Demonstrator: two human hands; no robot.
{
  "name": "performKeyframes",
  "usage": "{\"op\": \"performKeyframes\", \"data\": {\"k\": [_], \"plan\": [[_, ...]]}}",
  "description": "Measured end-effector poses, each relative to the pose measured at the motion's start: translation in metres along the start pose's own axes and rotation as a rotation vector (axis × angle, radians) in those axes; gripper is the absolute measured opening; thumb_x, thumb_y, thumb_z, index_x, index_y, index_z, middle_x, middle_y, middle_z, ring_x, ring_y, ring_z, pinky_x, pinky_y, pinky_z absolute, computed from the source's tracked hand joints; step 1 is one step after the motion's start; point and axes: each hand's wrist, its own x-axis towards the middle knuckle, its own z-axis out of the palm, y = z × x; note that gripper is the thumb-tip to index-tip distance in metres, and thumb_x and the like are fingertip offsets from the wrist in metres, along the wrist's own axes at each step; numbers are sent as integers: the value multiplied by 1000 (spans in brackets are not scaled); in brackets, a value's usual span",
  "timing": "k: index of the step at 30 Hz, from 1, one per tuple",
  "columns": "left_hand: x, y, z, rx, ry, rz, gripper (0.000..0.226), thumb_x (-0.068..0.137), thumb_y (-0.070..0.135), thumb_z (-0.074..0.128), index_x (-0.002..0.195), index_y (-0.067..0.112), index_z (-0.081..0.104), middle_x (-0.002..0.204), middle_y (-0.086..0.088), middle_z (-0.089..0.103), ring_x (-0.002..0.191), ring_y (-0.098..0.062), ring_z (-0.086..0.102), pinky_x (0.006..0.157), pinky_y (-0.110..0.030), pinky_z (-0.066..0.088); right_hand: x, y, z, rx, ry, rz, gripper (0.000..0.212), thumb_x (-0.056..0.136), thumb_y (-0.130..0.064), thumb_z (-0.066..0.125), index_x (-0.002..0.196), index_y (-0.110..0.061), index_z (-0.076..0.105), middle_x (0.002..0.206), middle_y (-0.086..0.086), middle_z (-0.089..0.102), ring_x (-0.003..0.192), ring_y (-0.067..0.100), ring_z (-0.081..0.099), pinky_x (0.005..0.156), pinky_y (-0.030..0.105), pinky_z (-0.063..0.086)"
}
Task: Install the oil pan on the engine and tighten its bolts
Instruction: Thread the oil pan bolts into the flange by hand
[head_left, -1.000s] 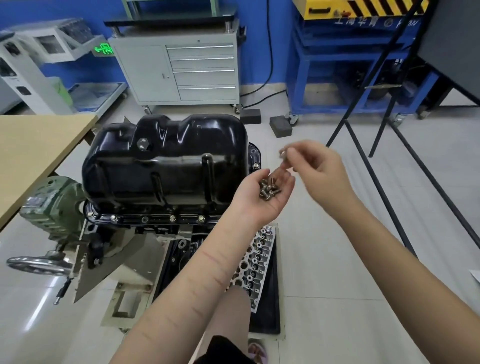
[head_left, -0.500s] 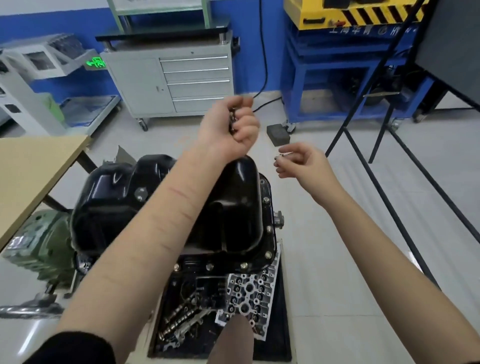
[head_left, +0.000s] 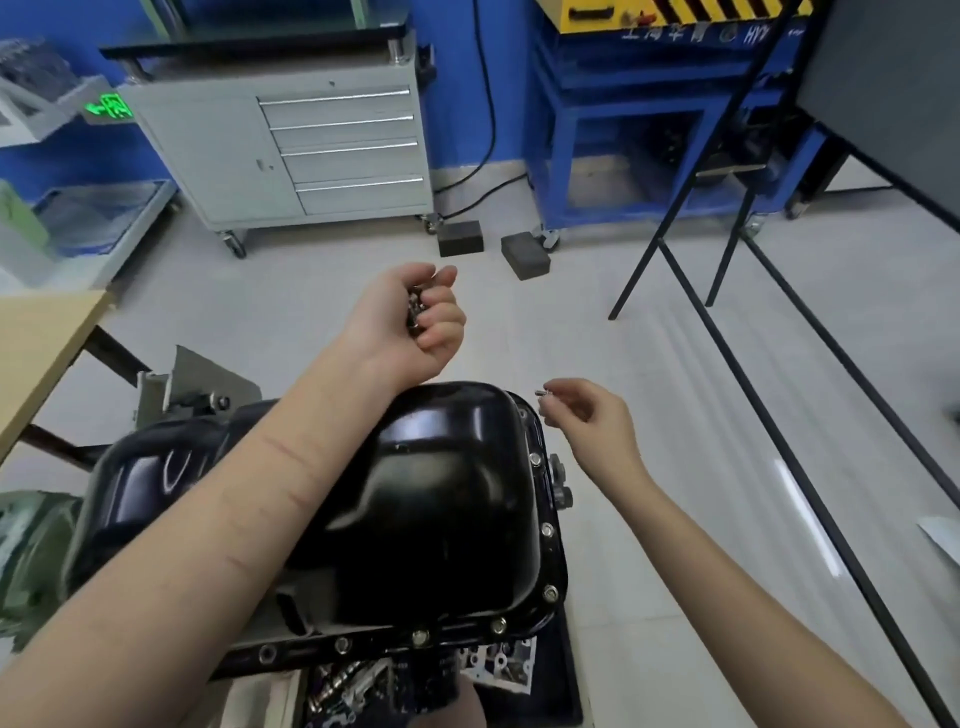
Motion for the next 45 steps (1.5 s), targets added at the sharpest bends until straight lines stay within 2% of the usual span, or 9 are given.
{"op": "performKeyframes", "data": {"k": [4, 7, 10, 12, 16, 24, 32, 37, 45], "plan": [[2, -3, -1, 28, -14, 22, 29, 93, 19, 36, 69, 10, 48, 39, 6, 29, 26, -6, 24, 25, -14, 13, -10, 11, 12, 111, 62, -8, 14, 85, -3, 62, 90, -16, 64, 83, -4, 67, 80, 11, 64, 80, 20, 52], [2, -1, -2, 17, -5, 49, 29, 93, 18, 37, 69, 9, 49, 39, 6, 29, 26, -6, 24, 25, -14, 14, -4, 9, 7, 65, -1, -38, 14, 85, -2, 62, 93, -12, 66, 86, 0, 67, 86, 19, 65, 83, 25, 51], [0, -1, -1, 19, 1, 52, 29, 93, 18, 37, 68, 9, 50, 40, 6, 29, 27, -6, 24, 26, -14, 14, 0, 4, 0, -132, -87, -133, 17, 83, -2, 63, 99, -4, 69, 85, -3, 65, 78, 8, 62, 76, 6, 46], [0, -2, -1, 21, 6, 54, 30, 93, 17, 37, 67, 8, 50, 41, 6, 30, 27, -6, 25, 26, -14, 14, 2, -1, -3, -258, -131, -216, 19, 83, -2, 63, 101, -3, 68, 84, -1, 64, 76, 8, 60, 74, 2, 43], [-1, 0, 0, 5, 4, 47, 32, 93, 17, 37, 66, 7, 51, 41, 5, 30, 27, -6, 25, 27, -14, 14, 8, -10, -8, -546, -270, -363, 17, 86, -6, 60, 101, -3, 67, 95, 10, 68, 89, 23, 61, 84, 28, 45], [-3, -2, 2, 34, 8, 33, 29, 93, 17, 38, 69, 7, 51, 42, 5, 32, 28, -6, 26, 27, -14, 14, 14, -23, -5, -952, -433, -490, 23, 93, -10, 47, 108, -5, 63, 103, 10, 55, 98, 26, 51, 80, 40, 44], [-3, -4, 6, 113, 1, -5, 27, 94, 20, 38, 74, 8, 52, 43, 5, 32, 28, -5, 26, 27, -14, 14, 21, -30, 1, -1140, -525, -513, 23, 88, -1, 48, 106, -7, 61, 101, 8, 52, 94, 25, 52, 76, 36, 47], [-3, -5, 7, 146, -1, -13, 27, 94, 20, 38, 74, 8, 52, 43, 5, 32, 28, -5, 26, 27, -14, 15, 18, -28, 5, -1248, -449, -584, 13, 92, -4, 45, 102, -5, 54, 101, 8, 50, 97, 24, 49, 65, 27, 32], [-3, -5, 7, 156, -8, -25, 27, 94, 21, 38, 75, 8, 52, 43, 5, 32, 28, -5, 26, 26, -13, 15, 19, -25, -1, -1187, -483, -644, 21, 88, -2, 46, 107, -8, 55, 99, 8, 49, 93, 24, 47, 63, 30, 33]]}}
